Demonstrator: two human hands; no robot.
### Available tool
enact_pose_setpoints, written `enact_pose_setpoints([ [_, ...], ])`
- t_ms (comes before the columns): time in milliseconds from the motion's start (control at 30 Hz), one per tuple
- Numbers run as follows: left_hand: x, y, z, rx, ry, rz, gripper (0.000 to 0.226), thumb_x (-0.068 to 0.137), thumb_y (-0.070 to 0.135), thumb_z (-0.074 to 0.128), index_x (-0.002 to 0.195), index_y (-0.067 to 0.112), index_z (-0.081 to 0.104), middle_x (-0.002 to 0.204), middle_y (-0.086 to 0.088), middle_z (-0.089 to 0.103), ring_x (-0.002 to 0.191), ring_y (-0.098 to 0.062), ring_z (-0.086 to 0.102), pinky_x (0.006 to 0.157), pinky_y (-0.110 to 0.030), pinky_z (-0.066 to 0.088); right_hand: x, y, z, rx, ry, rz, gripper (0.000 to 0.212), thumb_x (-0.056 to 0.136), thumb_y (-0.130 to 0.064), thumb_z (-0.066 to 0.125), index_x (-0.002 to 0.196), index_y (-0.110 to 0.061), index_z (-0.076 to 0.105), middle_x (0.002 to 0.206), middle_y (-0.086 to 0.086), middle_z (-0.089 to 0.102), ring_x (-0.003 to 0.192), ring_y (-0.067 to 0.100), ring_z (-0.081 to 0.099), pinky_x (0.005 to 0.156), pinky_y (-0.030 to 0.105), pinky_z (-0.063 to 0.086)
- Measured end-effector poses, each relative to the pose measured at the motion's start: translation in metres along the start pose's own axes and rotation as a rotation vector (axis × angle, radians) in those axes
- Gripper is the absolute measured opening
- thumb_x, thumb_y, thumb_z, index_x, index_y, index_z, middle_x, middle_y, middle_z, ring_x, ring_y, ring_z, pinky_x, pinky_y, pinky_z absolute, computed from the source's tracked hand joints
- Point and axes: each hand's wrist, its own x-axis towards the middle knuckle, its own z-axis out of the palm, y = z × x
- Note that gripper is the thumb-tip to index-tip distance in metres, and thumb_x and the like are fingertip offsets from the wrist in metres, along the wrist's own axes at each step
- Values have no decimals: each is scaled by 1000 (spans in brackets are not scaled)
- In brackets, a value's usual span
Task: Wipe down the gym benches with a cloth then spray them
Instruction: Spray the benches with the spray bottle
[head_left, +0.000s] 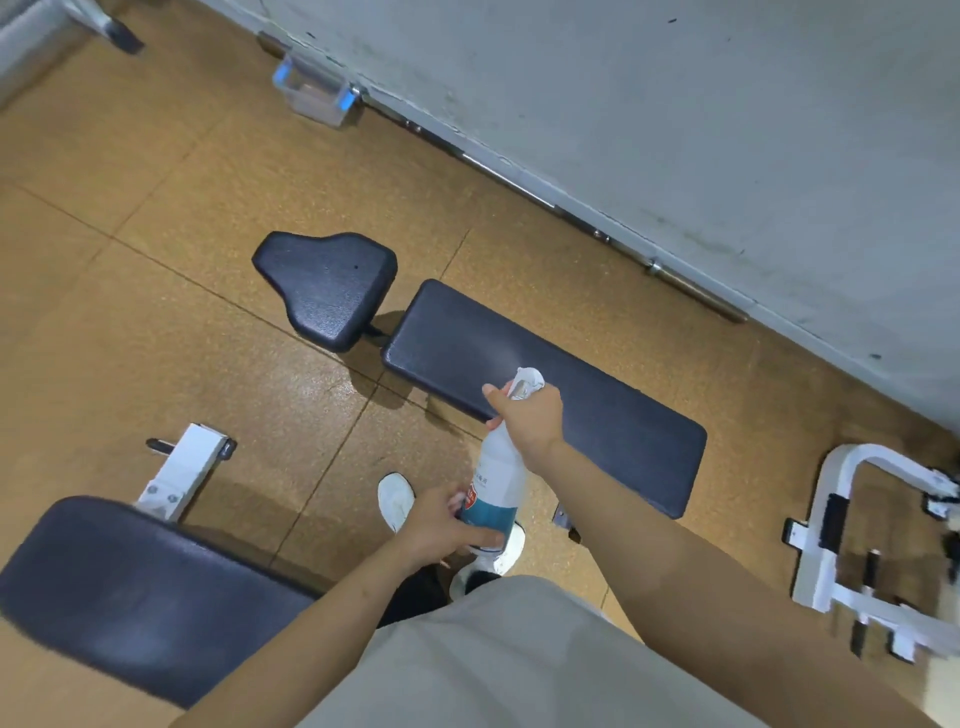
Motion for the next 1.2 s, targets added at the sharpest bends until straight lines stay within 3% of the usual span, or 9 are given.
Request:
enact_pose_setpoints([
  [100, -5, -5, -21, -80, 55, 15, 58, 61, 25, 98, 109, 26, 65, 116, 11, 75, 107, -6, 72, 99, -36, 58, -1, -20, 30, -64, -43, -19, 29, 84, -21, 82, 71, -13, 58, 59, 5, 62, 53, 22, 69, 54, 26, 49],
  [267, -7, -13, -57, -178, 124, 20, 72, 50, 38, 98, 114, 20, 69, 111, 10, 78, 105, -10, 74, 99, -44, 58, -2, -50, 72, -82, -155, -115, 25, 84, -13, 82, 102, -10, 64, 96, 8, 69, 70, 29, 73, 52, 23, 54],
  [467, -9, -13, -83, -262, 247, 63, 71, 44, 39, 97, 105, 14, 69, 102, 8, 78, 99, -11, 74, 92, -46, 61, 2, -77, 117, -260, -141, -122, 27, 87, -26, 79, 73, -14, 59, 65, 9, 69, 58, 22, 72, 55, 27, 52],
  [633, -8, -12, -99, -364, 260, 81, 58, 55, 26, 98, 107, 23, 71, 106, 12, 78, 105, -9, 73, 96, -42, 60, 5, -91, 143, -257, -211, -179, 25, 85, -23, 81, 98, -10, 63, 87, 10, 73, 62, 22, 75, 64, 38, 61],
  [733, -8, -11, -107, -395, 300, 78, 60, 53, 32, 97, 107, 26, 72, 106, 11, 78, 104, -9, 73, 96, -42, 60, 9, -98, 154, -250, -249, -208, 30, 86, -21, 80, 109, -12, 62, 92, 5, 71, 61, 17, 73, 59, 28, 61],
  [800, -7, -10, -109, -421, 339, 63, 63, 51, 37, 96, 108, 26, 72, 109, 9, 77, 106, -10, 72, 97, -41, 59, 12, -103, 159, -271, -301, -216, 31, 86, -22, 80, 109, -13, 61, 91, 4, 71, 64, 17, 74, 58, 24, 60],
  [900, -7, -7, -107, -467, 440, 17, 68, 46, 45, 97, 108, 29, 73, 112, 8, 76, 109, -13, 70, 96, -40, 60, 17, -108, 165, -327, -435, -241, 28, 86, -21, 79, 103, -17, 58, 93, 4, 71, 75, 22, 76, 66, 33, 63],
  [1133, -3, 16, -111, -491, 594, 9, 80, 41, 50, 94, 114, 26, 72, 114, 8, 75, 108, -13, 70, 92, -41, 61, 32, -125, 182, -289, -473, -229, 17, 91, -17, 74, 91, -18, 57, 80, 3, 67, 58, 10, 68, 55, 24, 57],
  [1200, -3, 24, -109, -504, 629, 3, 79, 42, 53, 93, 114, 29, 73, 113, 9, 75, 105, -11, 71, 92, -41, 62, 39, -130, 187, -241, -549, -217, 19, 90, -8, 74, 94, -18, 59, 84, 4, 67, 66, 19, 69, 64, 33, 61],
])
